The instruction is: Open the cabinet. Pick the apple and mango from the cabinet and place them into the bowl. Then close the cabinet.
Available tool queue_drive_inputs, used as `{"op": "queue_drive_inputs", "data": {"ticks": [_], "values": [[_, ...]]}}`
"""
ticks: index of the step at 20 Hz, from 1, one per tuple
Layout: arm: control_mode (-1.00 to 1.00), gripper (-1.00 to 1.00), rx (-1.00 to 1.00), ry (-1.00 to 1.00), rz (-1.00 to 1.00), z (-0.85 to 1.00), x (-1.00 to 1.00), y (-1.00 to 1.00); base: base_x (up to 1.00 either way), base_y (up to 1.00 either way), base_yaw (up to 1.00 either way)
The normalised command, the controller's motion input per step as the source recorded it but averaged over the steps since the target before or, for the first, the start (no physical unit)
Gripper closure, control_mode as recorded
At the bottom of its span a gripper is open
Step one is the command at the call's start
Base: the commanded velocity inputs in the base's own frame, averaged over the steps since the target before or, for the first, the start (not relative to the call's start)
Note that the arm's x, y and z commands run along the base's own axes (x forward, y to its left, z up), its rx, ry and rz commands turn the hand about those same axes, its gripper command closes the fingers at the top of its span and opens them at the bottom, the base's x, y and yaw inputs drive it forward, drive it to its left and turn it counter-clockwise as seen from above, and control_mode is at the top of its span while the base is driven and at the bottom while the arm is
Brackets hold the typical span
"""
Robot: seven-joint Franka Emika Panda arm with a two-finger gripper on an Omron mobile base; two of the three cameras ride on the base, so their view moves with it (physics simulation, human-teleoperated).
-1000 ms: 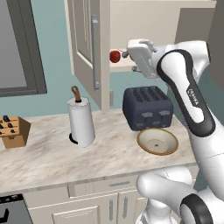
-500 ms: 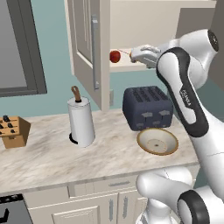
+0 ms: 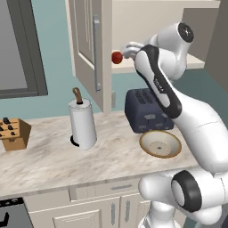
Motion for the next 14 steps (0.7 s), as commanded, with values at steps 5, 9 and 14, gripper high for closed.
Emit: {"op": "queue_drive_inputs", "data": {"ticks": [5,9,14], "values": [[-1.0,-1.0,0.0,0.0,-0.01,-0.17,0.98,0.0,0.0,0.0,0.0],[-1.0,-1.0,0.0,0.0,0.0,-0.13,0.99,0.09,0.0,0.0,0.0],[-1.0,-1.0,-0.02,0.03,0.0,-0.08,0.88,0.34,0.0,0.0,0.0]]}}
